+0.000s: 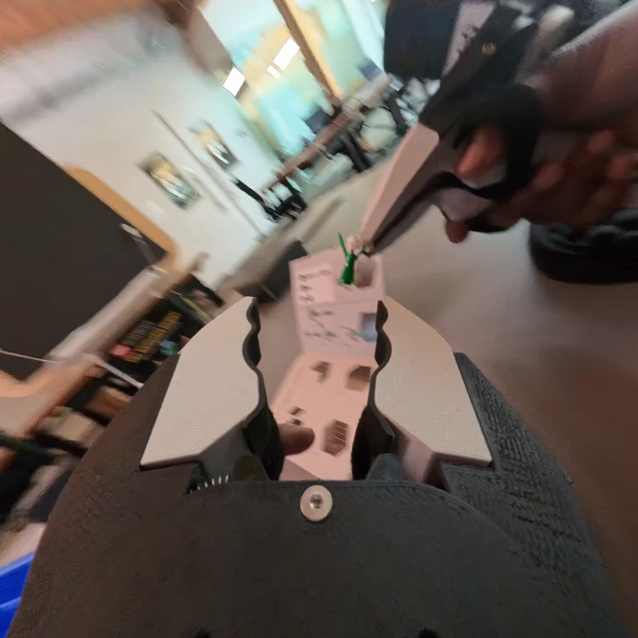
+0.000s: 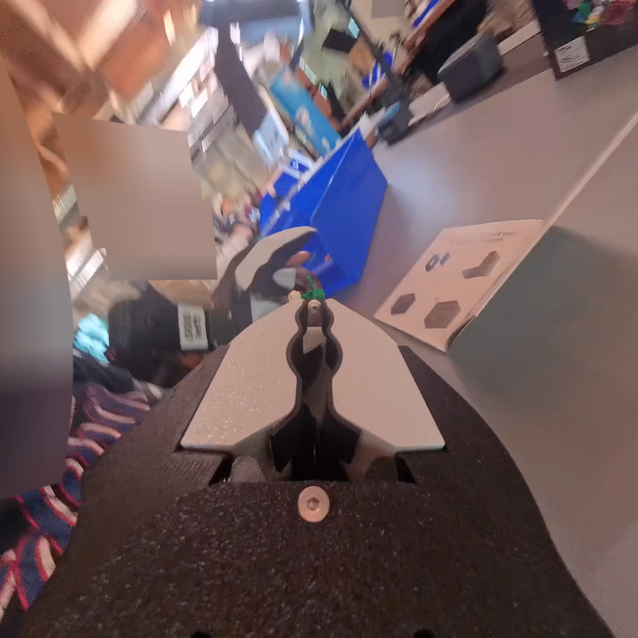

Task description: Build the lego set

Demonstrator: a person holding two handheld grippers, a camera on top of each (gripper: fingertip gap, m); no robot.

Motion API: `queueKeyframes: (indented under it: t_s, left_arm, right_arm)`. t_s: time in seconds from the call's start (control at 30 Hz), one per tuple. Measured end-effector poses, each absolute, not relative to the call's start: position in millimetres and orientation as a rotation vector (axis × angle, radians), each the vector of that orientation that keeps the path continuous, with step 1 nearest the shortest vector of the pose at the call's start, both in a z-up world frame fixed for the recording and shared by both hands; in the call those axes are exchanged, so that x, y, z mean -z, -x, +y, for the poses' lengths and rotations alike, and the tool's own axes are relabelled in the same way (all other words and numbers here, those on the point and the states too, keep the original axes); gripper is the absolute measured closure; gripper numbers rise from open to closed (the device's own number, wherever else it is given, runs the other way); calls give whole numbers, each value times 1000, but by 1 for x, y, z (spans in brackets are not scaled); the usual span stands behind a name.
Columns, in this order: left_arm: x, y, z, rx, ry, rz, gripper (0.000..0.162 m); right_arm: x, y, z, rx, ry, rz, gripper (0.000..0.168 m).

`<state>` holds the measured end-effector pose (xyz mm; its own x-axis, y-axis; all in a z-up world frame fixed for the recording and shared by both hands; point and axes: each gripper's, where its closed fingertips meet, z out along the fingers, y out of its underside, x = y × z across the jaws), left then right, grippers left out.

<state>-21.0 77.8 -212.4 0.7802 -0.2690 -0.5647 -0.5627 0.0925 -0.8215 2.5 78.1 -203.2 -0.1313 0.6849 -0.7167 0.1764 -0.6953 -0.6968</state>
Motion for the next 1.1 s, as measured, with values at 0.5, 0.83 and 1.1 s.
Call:
queueKeyframes:
  t_s: [0.5,0.83,1.1]
  left_arm:
    - [209,31,86,-736,1403,829,140]
    - [212,31,86,-707,1455,812,155]
    - [188,37,70,42,1496,488,155]
  right_arm:
    - [208,20,67,-2065,1857,-426,161]
    - [209,26,60,-2042,1869,-442,161]
    - [193,17,44,-1781,1577,-1200,131]
